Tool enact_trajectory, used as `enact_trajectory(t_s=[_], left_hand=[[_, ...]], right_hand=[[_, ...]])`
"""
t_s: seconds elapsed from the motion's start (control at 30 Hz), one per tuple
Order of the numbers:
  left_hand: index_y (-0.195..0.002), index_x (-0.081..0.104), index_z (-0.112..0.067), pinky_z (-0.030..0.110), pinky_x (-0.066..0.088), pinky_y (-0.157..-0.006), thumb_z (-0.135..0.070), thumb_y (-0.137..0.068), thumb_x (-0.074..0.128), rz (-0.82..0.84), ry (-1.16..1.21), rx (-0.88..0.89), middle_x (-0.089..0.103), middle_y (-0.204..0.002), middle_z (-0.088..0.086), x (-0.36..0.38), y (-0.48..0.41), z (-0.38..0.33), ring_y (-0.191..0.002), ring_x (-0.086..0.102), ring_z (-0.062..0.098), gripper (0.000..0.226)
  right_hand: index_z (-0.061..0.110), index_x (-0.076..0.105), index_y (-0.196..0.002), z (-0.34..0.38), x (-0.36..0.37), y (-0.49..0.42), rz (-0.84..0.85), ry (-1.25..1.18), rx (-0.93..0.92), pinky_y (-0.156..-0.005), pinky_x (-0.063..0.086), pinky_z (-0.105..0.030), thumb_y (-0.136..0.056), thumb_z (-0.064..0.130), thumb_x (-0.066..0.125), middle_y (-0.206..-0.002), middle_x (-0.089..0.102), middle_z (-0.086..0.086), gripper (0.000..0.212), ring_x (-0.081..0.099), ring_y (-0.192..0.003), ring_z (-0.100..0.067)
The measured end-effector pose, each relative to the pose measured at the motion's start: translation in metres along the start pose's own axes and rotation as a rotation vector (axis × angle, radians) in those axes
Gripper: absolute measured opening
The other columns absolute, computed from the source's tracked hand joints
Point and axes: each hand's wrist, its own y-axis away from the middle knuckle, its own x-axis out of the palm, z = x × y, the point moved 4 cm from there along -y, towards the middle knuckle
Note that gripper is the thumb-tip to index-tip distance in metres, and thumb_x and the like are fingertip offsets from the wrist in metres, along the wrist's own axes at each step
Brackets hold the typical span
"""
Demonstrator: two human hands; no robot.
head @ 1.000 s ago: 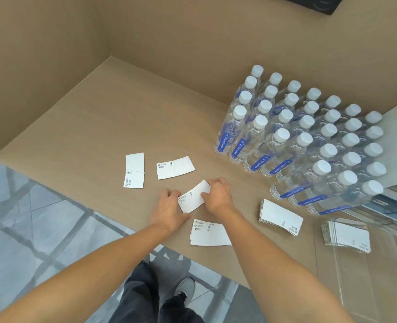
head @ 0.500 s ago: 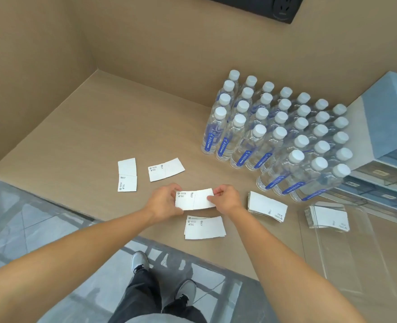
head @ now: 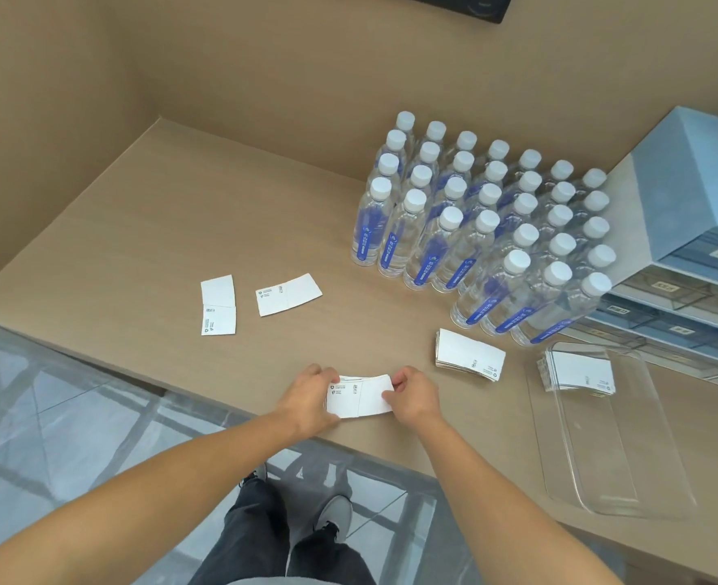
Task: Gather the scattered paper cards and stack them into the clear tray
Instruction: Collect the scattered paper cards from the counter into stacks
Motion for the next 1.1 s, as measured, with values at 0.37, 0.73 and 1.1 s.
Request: enact_trajectory(t_s=[0.37, 0.73, 1.1], left_hand=[[-0.109, 0.064, -0.014, 0.027, 0.046, -0.082, -0.027, -0.089, 0.059, -0.183, 0.061, -0.127, 0.067, -0.101, 0.005, -0.099, -0.016, 0.035, -0.104, 0.061, 0.025, 0.024], [-0.108, 0.066, -0.004, 0.034, 0.052, -0.08, -0.017, -0.085, 0.063, -0.289, 0.329, -0.535, 0.068, -0.112, 0.016, -0.149, -0.081, 0.083, -0.102, 0.066, 0.033, 0.027], [-0.112, 0.071, -0.009, 0.028, 0.048, -0.073, -0.018, -0.088, 0.059, -0.286, 0.536, -0.645, 0.071, -0.11, 0.013, -0.148, -0.09, 0.087, -0.103, 0.066, 0.032, 0.029]], right_hand=[[0.01, 0.068, -0.103, 0.09, -0.003, -0.021, 0.012, 0.054, -0.07, -0.085, 0.045, -0.023, -0.082, 0.012, 0.054, -0.111, 0.07, -0.01, 0.025, 0.062, -0.106, -0.027], [0.003, 0.061, -0.116, 0.22, 0.05, -0.085, 0.054, 0.189, -0.194, -0.097, 0.043, -0.03, -0.086, 0.017, 0.055, -0.121, 0.063, -0.017, 0.034, 0.055, -0.118, -0.033], [0.013, 0.062, -0.099, 0.204, 0.051, -0.107, 0.042, 0.127, -0.07, -0.093, 0.046, -0.029, -0.087, 0.01, 0.052, -0.118, 0.059, -0.016, 0.015, 0.054, -0.099, -0.027]])
